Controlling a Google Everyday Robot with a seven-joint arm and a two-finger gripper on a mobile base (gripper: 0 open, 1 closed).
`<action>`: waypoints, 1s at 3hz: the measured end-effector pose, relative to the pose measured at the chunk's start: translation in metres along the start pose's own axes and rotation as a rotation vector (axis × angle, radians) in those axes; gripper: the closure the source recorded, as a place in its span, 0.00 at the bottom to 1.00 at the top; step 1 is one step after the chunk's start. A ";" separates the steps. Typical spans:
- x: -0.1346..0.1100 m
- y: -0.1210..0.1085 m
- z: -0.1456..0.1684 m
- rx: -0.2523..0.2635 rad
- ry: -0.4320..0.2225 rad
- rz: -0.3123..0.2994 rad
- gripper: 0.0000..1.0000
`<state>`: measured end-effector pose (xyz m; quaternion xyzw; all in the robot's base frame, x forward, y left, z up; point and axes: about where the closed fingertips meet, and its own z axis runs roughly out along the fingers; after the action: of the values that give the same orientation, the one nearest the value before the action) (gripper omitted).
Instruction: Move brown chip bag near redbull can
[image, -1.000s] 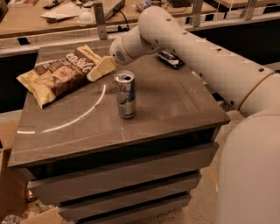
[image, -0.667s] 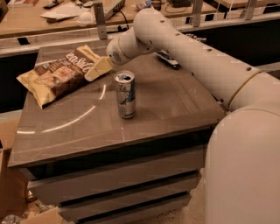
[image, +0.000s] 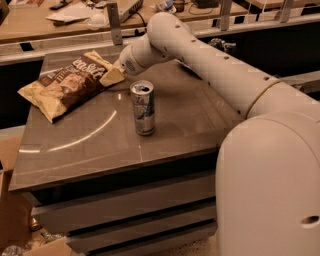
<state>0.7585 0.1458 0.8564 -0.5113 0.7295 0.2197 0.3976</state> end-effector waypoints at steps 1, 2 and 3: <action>-0.002 0.001 0.002 -0.012 -0.002 -0.007 0.69; -0.003 0.000 -0.005 -0.008 -0.003 -0.018 0.93; 0.001 -0.005 -0.028 0.017 0.011 -0.019 1.00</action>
Offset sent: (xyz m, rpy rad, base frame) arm -0.0017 -0.0141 0.0176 -0.0044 -0.0304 0.0132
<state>0.7532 0.1225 0.8726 -0.5161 0.7286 0.2067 0.4001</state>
